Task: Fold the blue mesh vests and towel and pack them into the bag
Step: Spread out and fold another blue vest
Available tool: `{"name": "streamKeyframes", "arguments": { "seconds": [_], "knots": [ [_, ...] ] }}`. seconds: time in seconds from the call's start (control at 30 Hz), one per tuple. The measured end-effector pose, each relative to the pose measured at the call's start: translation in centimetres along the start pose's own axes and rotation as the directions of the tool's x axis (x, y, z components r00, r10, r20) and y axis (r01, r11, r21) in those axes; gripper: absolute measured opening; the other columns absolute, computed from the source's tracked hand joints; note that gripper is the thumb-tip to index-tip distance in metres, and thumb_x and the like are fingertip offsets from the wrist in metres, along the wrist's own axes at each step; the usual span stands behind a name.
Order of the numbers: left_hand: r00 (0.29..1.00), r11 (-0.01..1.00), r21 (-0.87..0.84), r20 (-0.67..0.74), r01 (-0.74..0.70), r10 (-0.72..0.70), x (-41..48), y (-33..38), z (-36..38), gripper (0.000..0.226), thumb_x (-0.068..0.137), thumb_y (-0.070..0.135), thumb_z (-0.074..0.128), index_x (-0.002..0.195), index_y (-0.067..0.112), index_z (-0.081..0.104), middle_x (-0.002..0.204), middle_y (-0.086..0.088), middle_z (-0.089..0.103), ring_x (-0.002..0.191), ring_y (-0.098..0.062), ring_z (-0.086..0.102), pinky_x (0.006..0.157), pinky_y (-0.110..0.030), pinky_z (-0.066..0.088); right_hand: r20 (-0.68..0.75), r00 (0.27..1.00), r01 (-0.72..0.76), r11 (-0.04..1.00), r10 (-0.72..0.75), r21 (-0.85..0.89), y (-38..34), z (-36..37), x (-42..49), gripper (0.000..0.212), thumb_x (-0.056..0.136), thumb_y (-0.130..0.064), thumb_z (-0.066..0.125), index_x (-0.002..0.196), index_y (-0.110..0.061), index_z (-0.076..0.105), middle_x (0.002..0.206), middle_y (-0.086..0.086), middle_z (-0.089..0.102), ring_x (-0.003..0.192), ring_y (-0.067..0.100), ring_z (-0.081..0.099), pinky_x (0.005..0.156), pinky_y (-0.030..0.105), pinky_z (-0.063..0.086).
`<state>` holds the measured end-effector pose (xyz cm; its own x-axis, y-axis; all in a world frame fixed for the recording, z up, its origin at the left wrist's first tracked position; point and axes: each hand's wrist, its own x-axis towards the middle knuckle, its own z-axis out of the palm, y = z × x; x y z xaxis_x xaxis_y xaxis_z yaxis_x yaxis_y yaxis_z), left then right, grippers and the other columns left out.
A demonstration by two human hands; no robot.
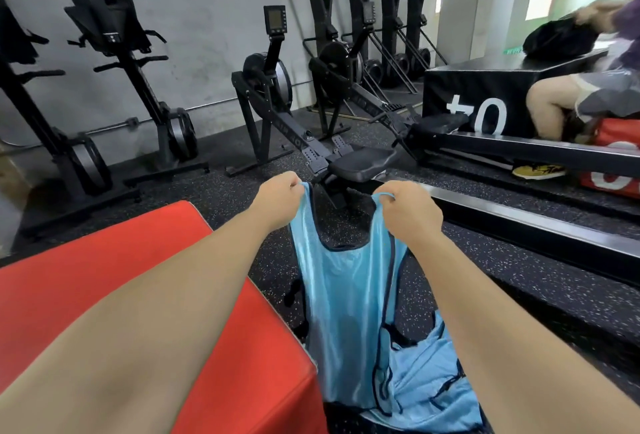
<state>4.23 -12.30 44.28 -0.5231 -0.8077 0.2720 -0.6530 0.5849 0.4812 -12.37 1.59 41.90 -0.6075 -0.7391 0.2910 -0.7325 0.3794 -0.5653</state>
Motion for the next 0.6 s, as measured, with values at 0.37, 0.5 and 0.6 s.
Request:
{"name": "streamKeyframes", "arguments": {
  "seconds": [0.37, 0.5, 0.6],
  "knots": [
    [0.994, 0.997, -0.076, -0.108, -0.023, 0.014, 2.9, -3.9, -3.4, 0.014, 0.103, 0.022, 0.041, 0.096, 0.018, 0.053, 0.123, -0.017, 0.051, 0.099, -0.031, 0.055, 0.072, -0.03, 0.032, -0.051, 0.999, -0.017, 1.0, 0.016, -0.021, -1.7, 0.6, 2.5, 0.016, 0.093, -0.013, 0.045, 0.086, -0.015, 0.059, 0.092, 0.006, 0.061, 0.089, 0.031, 0.058, 0.07, 0.033, 0.043],
    [1.0, 1.0, 0.014, -0.02, 0.02, -0.02, 3.0, -6.5, -5.2, 0.015, 0.102, 0.019, 0.044, 0.1, 0.017, 0.058, 0.134, -0.015, 0.049, 0.132, -0.032, 0.043, 0.09, -0.032, 0.034, 0.0, 1.0, -0.029, 1.0, 0.029, -0.005, -3.5, 0.7, 2.6, 0.023, 0.093, -0.012, 0.047, 0.087, -0.017, 0.068, 0.091, 0.009, 0.066, 0.085, 0.032, 0.062, 0.068, 0.031, 0.043],
    [0.997, 0.999, -0.025, -0.065, 0.036, -0.038, 2.1, -7.6, -6.0, 0.019, 0.101, 0.016, 0.044, 0.106, 0.011, 0.062, 0.132, -0.013, 0.054, 0.139, -0.026, 0.035, 0.099, -0.029, 0.03, -0.03, 1.0, -0.003, 0.998, 0.005, 0.07, -6.4, 0.7, 2.9, 0.02, 0.092, -0.012, 0.047, 0.083, -0.012, 0.064, 0.087, 0.01, 0.063, 0.08, 0.031, 0.057, 0.066, 0.031, 0.038]
  ]
}}
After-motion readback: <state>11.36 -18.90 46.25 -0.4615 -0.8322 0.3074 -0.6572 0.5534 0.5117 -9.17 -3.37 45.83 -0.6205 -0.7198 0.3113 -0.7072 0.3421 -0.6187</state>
